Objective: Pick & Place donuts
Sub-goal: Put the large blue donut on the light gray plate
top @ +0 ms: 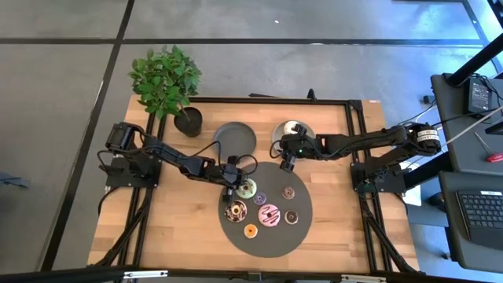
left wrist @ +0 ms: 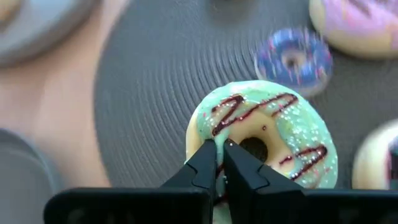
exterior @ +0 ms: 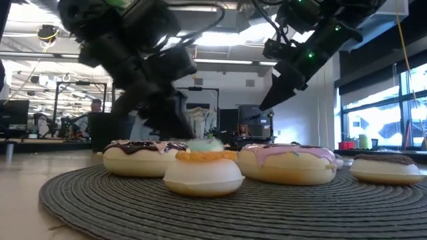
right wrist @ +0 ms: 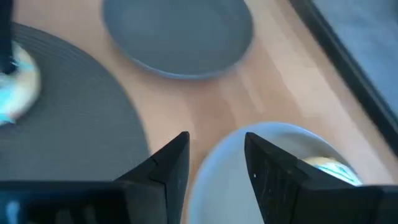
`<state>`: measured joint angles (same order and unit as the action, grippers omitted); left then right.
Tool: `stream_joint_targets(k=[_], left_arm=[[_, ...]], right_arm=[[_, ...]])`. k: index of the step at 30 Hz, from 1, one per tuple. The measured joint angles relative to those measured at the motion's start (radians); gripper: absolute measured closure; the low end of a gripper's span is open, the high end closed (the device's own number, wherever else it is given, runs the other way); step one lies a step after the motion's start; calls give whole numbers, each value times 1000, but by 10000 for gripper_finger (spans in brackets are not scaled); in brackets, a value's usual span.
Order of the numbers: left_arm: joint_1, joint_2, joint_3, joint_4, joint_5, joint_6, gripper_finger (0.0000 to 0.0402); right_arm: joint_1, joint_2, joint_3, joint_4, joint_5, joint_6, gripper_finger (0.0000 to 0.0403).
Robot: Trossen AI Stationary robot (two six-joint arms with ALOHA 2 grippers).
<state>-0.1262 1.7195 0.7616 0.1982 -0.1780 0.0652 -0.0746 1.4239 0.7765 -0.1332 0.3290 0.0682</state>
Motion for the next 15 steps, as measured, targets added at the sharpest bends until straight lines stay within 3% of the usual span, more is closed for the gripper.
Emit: stream_joint_targets(k=[7, 15], left_arm=[[6, -5, 137, -72, -220, -99, 391], [6, -5, 253, -264, -400, -182, 391]], right_arm=[[10, 0, -1, 159, -284, -100, 247], [9, 0, 0, 197, -159, -92, 243]])
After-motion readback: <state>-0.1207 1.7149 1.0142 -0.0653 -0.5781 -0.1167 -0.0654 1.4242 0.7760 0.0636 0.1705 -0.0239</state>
